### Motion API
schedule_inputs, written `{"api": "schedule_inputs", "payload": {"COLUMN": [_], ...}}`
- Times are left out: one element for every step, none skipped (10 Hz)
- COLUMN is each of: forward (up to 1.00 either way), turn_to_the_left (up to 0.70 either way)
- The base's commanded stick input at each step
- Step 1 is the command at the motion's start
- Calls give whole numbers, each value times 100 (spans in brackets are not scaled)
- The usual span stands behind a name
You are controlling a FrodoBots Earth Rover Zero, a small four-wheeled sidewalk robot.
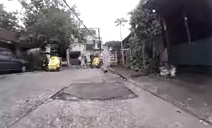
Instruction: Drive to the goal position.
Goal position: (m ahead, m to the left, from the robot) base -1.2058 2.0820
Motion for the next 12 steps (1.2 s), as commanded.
{"api": "schedule_inputs", "payload": {"forward": [100, 100, 100, 100, 100, 100, 100, 100, 100, 100, 100, 100], "turn_to_the_left": [0, 0, 0, 0, 0, 0, 6, 27, 27, 27, 27, 27]}}
